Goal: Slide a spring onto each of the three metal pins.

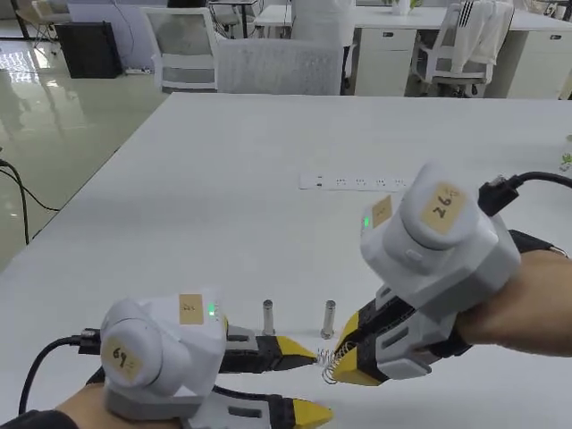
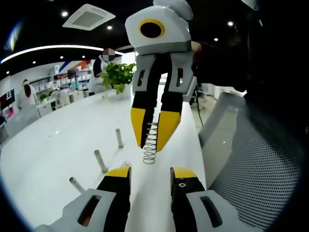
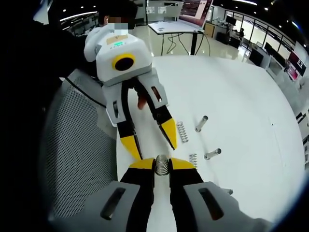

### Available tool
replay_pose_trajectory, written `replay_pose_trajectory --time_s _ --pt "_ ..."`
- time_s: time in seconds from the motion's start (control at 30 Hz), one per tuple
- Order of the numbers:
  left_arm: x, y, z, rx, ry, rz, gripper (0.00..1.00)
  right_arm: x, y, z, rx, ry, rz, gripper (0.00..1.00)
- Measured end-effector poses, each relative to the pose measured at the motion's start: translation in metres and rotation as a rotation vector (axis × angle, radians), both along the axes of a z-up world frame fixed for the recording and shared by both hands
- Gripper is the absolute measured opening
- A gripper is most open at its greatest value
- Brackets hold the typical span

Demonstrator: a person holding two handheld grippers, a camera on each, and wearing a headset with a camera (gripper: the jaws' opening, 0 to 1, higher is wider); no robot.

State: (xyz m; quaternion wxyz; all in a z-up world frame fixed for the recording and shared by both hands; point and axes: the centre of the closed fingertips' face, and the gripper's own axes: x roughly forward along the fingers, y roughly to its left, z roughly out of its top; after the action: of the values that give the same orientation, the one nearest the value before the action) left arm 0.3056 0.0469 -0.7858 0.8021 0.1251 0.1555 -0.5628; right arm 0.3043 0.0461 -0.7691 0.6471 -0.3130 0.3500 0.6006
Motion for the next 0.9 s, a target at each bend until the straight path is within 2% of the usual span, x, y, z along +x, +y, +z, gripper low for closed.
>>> replay_pose_trajectory --time_s 0.23,0.57,0.9 --pt "0.002 0.01 -0.003 -0.005 0.014 0.035 0.36 0.005 -0.009 -0.001 -0.012 0.0 -0.02 0.08" --pt "0.001 0.032 -0.012 -0.026 0.045 0.119 0.45 0.014 -0.021 0.003 -0.023 -0.011 -0.049 0.08" --pt "0.003 0.055 -0.019 -0.045 0.068 0.213 0.51 0.039 -0.042 0.016 -0.029 -0.038 -0.112 0.08"
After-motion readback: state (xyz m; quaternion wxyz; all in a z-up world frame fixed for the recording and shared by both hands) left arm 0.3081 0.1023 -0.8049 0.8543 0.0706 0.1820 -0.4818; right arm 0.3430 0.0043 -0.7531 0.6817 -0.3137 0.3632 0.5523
